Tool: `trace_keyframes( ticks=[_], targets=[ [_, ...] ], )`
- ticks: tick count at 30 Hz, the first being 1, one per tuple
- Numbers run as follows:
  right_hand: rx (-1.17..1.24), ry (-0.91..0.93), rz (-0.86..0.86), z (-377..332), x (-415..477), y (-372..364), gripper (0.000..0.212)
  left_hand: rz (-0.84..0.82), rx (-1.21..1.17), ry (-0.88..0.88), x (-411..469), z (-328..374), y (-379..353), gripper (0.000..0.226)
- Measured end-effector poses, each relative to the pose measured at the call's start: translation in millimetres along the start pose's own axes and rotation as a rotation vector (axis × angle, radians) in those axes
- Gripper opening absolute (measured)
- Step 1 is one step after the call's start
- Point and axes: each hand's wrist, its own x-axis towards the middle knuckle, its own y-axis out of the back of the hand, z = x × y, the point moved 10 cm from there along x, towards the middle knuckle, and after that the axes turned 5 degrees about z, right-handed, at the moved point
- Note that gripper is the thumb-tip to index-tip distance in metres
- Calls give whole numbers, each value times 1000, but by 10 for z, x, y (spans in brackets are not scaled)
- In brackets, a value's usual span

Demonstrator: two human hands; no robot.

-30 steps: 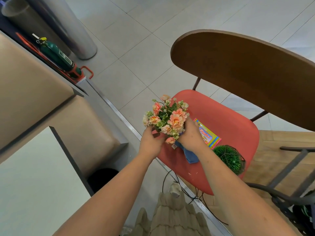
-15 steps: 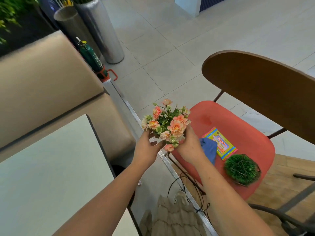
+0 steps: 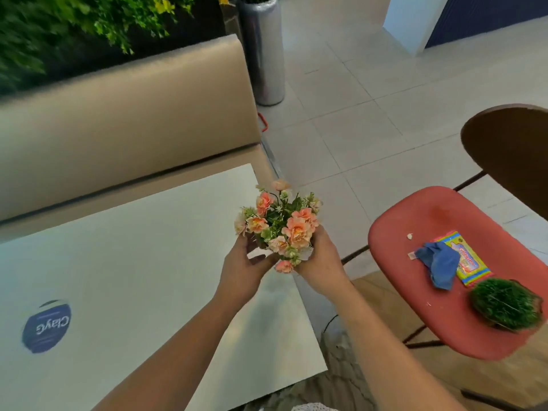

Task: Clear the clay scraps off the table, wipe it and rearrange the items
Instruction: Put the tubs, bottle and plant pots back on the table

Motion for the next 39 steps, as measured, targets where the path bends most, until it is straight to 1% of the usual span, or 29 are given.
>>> trace_keyframes(
  ticks=[3,7,10,15,22,24,28,33,35,39],
  targets=[
    [-19,18,-58,-178,-171,-590,68,47,-33,16,-159,-287,523,65],
    [-39,35,-129,-300,-375,-1317,74,112,-79,60,-364,-708,1157,64],
    [-83,57,-211,-372,-526,-1856,68,161,-87,99,-537,-1042,1584,65],
    [-144,38,-355,-387,-773,-2661,81,261,-71,159,-834,-1493,2208,64],
    [-201,108,-493,-612,-1026,-3569,76,398,-83,258,-1207,-1990,2948,60],
    [-191,117,-535,-693,-1121,-3747,73,442,-87,298,-1342,-2105,3094,58],
    [-186,184,-611,-865,-1212,-3969,64,522,-107,337,-1520,-2202,3270,60],
    [-187,252,-736,-993,-1293,-4124,56,625,-143,371,-1734,-2252,3310,64],
    [-179,259,-787,-1028,-1345,-4154,57,667,-146,400,-1863,-2285,3306,67],
    [-151,305,-852,-1173,-1412,-4275,67,739,-154,430,-1984,-2329,3401,65]
  ],
)
